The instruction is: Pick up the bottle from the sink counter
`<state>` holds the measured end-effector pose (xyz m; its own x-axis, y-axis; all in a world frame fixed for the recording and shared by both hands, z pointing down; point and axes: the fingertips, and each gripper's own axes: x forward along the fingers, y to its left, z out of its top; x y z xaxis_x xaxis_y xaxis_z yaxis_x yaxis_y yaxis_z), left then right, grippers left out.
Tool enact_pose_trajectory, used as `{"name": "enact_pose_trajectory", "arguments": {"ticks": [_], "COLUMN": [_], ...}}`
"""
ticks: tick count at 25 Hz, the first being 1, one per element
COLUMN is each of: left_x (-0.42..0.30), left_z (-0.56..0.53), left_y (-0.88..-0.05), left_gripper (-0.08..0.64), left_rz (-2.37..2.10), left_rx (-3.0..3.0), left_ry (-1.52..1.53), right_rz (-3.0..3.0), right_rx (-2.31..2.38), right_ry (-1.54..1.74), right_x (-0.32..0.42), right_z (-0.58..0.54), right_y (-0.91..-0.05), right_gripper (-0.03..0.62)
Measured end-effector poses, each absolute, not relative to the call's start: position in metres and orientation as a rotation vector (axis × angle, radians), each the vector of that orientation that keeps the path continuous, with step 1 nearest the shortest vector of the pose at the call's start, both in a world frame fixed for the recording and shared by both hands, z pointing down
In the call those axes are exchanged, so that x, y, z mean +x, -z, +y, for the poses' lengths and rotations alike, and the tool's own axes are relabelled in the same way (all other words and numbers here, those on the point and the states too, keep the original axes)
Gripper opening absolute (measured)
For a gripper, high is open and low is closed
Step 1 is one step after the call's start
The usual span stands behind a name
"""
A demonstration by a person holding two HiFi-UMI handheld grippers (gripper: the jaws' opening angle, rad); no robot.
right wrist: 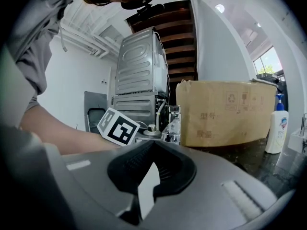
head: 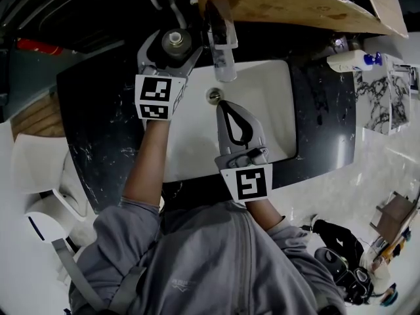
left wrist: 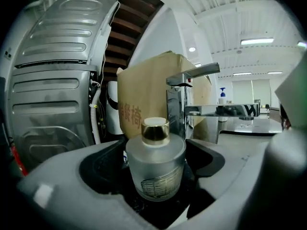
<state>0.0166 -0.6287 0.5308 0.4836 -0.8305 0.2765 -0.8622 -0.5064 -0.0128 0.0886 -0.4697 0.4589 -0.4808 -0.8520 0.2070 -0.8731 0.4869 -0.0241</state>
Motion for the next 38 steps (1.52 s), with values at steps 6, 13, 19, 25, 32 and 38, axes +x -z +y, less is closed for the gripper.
{"name": "enact_pose_trajectory", "arguments": {"ticks": [6,13,19,25,32,38], "left_x": [0.016,0.014,0.008,0.003,0.004,-0.002], "left_z": [-0.631,-0.619,-0.588,-0.540,-0.471,-0.422], "left_y": [-0.535,-0.517,-0.464,-0.410,-0.365,-0.341], "left_gripper": [0.344,0.339,0.339,0.339,0.339,0.339], "left_rz": [-1.495,-1.503,-1.521,-1.547,-1.571,-1.640], "left_rx": [2.591,2.597,2.632,2.676,2.698,2.669], "left_ry": [-0.453,-0.362,-0.317,-0.284,-0.230,-0.137], "right_rz": [-2.547,-2.526,-2.523,-2.582,-2.598,-2.638], "right_rx": [1.518,1.524,1.552,1.590,1.598,1.583], "right_ry": [-0.191,-0.153,-0.098,-0.018,-0.005,0.034], "right_x": [0.096,0.101,0.101,0.090,0.086,0.080], "right_z": [-0.470,-0.468,-0.472,-0.476,-0.457,-0.429], "right_y": [-0.459,-0.455,-0.438,-0.405,-0.386,-0.358], "right_gripper": [0.000,0.000,0.000,0.000,0.000,0.000]}}
